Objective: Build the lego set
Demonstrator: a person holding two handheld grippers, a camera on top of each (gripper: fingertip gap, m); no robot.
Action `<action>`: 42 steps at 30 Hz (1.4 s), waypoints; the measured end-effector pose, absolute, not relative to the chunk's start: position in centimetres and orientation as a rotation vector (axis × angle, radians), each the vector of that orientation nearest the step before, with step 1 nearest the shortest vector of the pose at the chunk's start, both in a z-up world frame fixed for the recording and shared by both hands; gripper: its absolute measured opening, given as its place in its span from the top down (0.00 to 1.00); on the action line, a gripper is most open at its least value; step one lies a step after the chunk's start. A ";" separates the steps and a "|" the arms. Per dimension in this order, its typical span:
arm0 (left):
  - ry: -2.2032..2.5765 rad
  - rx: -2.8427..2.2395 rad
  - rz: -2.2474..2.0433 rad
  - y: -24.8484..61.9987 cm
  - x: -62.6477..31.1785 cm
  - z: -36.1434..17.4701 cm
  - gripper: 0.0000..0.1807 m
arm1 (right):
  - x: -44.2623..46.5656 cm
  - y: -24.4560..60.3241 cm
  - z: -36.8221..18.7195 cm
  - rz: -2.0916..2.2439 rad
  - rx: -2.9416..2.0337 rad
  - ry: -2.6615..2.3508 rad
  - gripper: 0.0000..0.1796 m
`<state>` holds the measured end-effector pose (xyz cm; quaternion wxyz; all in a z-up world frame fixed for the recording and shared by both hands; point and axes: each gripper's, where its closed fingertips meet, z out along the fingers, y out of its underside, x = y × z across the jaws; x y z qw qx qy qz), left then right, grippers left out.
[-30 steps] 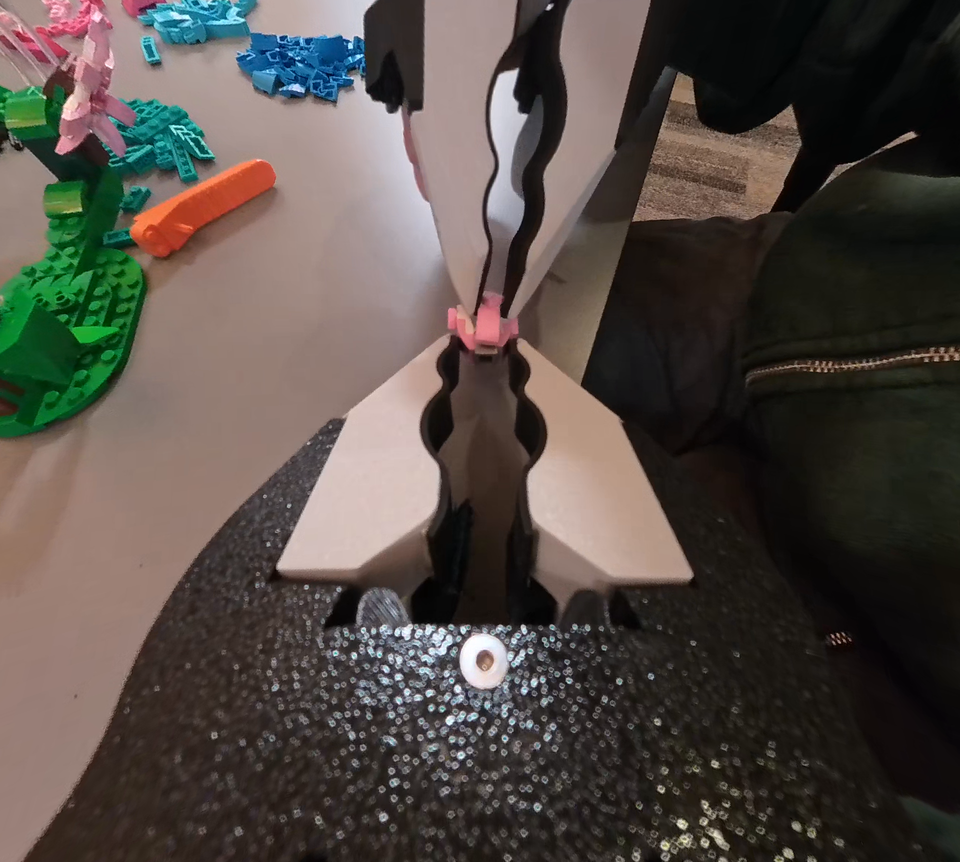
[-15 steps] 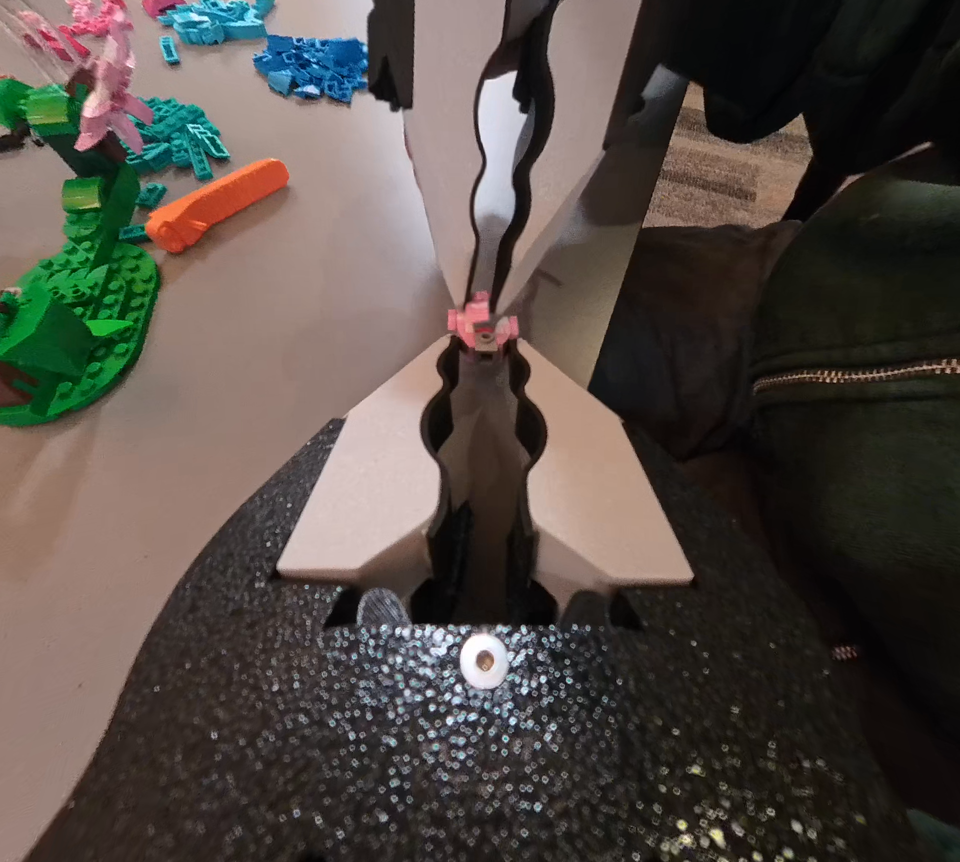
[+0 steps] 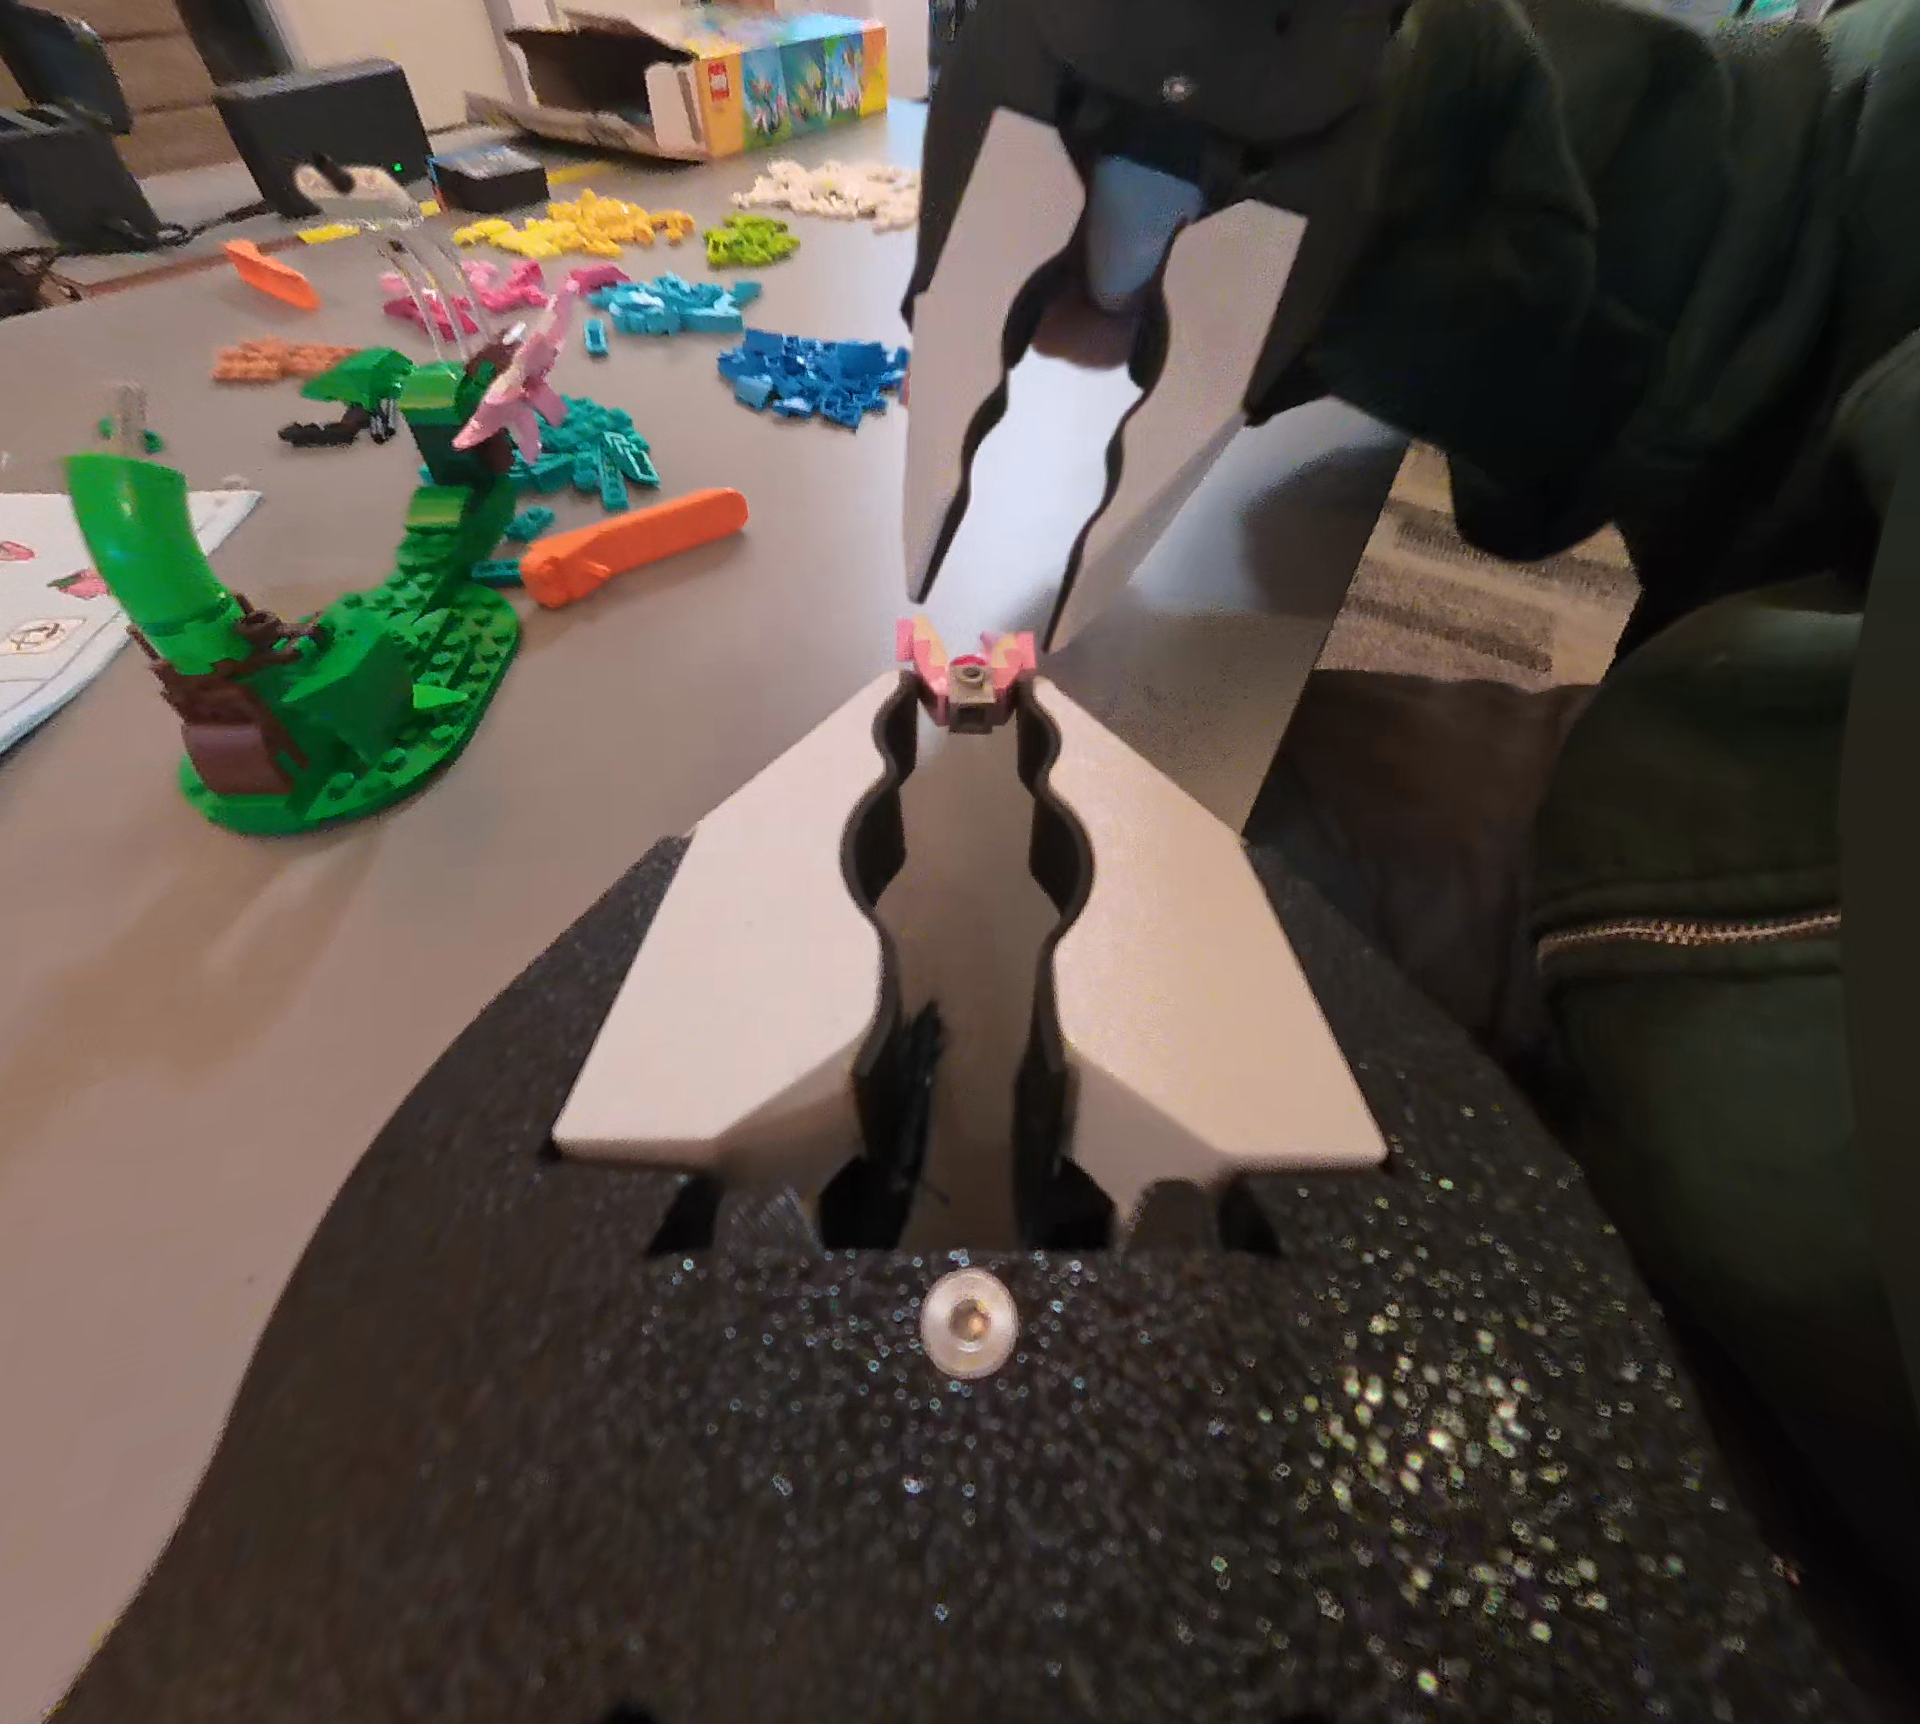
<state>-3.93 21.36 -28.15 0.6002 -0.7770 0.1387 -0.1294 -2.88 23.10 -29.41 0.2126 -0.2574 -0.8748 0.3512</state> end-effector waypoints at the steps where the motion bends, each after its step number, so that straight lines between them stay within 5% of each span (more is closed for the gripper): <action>1: 0.322 -1.787 -0.308 21.3 -3.9 -28.0 0.91 | -2.9 22.1 -28.4 1.078 -0.685 -2.371 0.86; 11: 0.321 -1.682 -0.365 21.1 -3.3 -26.4 0.91 | -3.2 19.7 -26.4 1.301 -0.602 -2.215 0.96; 42: 0.331 -1.518 -0.136 20.9 -3.7 -23.1 0.85 | -2.7 20.6 -23.0 1.566 -0.669 -2.073 0.96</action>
